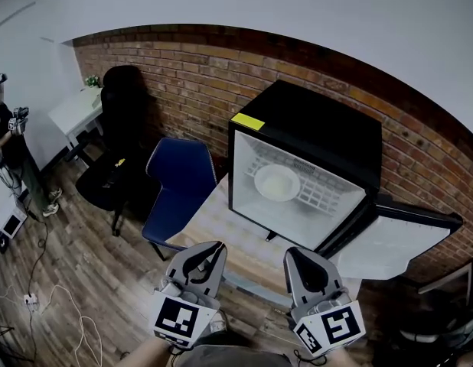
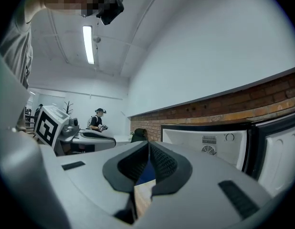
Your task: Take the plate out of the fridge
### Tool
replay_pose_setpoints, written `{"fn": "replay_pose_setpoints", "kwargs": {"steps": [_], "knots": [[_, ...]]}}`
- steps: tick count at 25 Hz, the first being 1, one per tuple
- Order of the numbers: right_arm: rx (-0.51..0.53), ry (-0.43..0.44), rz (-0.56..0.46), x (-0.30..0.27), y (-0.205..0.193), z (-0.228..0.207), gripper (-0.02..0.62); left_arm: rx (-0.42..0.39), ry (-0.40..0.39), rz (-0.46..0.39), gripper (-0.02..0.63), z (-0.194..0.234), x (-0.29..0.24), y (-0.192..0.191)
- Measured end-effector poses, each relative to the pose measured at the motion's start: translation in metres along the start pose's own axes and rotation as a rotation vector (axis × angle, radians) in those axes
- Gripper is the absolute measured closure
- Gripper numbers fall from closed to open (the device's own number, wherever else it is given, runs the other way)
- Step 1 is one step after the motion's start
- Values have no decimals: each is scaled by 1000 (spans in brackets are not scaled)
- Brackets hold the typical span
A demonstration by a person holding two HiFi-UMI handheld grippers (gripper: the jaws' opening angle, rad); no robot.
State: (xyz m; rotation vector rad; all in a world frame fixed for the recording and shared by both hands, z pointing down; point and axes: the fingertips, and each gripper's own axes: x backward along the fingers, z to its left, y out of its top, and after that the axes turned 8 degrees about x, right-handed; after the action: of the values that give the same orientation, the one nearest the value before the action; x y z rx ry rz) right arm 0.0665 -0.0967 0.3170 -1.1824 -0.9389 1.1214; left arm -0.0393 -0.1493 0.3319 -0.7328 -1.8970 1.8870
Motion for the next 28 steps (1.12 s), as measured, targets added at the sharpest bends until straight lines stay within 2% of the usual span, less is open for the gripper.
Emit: {"fn": "replay_pose_setpoints", "kwargs": {"steps": [12, 16, 19, 22, 28], "knots": [[6, -109, 24, -63, 0, -15, 563, -12, -124, -6, 583, 53, -53, 3], [13, -130, 33, -69, -1, -21, 563, -12, -153, -12, 583, 56, -65, 3], [16, -141, 42, -69, -2, -29, 563, 51, -162, -5, 583, 56, -76, 3], [22, -148, 45, -68, -3, -41, 563, 76, -170, 2, 583, 52, -88, 3], [19, -119, 51, -71, -7, -62, 563, 85, -166, 15, 583, 42, -108, 4]]}}
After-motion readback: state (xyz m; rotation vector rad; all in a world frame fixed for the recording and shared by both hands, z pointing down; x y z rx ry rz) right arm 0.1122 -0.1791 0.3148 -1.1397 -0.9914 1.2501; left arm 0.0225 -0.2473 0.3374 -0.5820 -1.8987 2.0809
